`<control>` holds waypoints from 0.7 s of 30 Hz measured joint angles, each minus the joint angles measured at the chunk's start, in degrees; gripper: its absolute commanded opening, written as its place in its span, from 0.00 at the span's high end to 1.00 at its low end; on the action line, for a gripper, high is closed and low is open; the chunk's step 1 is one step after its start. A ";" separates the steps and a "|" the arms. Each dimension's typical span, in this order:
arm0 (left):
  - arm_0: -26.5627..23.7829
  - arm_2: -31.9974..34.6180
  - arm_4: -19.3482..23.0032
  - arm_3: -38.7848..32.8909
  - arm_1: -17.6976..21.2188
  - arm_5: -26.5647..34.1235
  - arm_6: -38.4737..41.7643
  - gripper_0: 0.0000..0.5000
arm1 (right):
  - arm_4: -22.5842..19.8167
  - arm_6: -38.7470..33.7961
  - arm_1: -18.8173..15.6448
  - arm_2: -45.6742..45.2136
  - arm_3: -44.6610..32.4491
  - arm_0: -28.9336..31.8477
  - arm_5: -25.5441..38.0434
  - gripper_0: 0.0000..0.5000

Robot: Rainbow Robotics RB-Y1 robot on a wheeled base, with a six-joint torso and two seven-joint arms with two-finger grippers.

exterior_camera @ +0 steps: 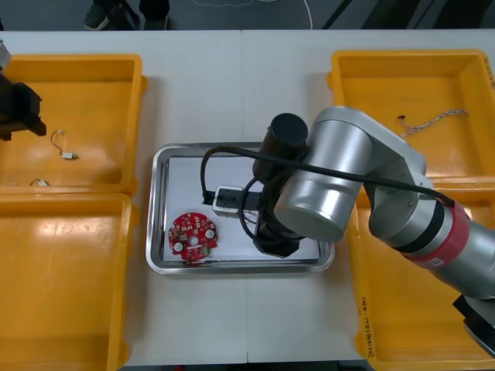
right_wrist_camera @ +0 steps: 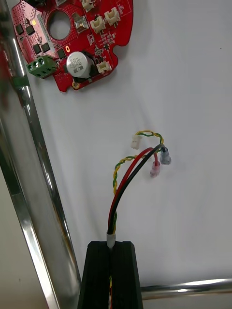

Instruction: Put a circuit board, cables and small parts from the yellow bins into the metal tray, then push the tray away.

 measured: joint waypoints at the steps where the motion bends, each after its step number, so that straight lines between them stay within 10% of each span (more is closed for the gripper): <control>1: -0.24 -0.40 -0.19 0.87 0.00 -0.03 -1.01 0.00 | 0.20 0.01 0.42 0.40 0.89 -0.09 -0.43 1.00; 21: -5.60 -11.58 -1.35 16.79 0.17 -7.47 -1.59 0.00 | 4.54 3.64 3.29 9.16 8.78 -1.50 -7.80 1.00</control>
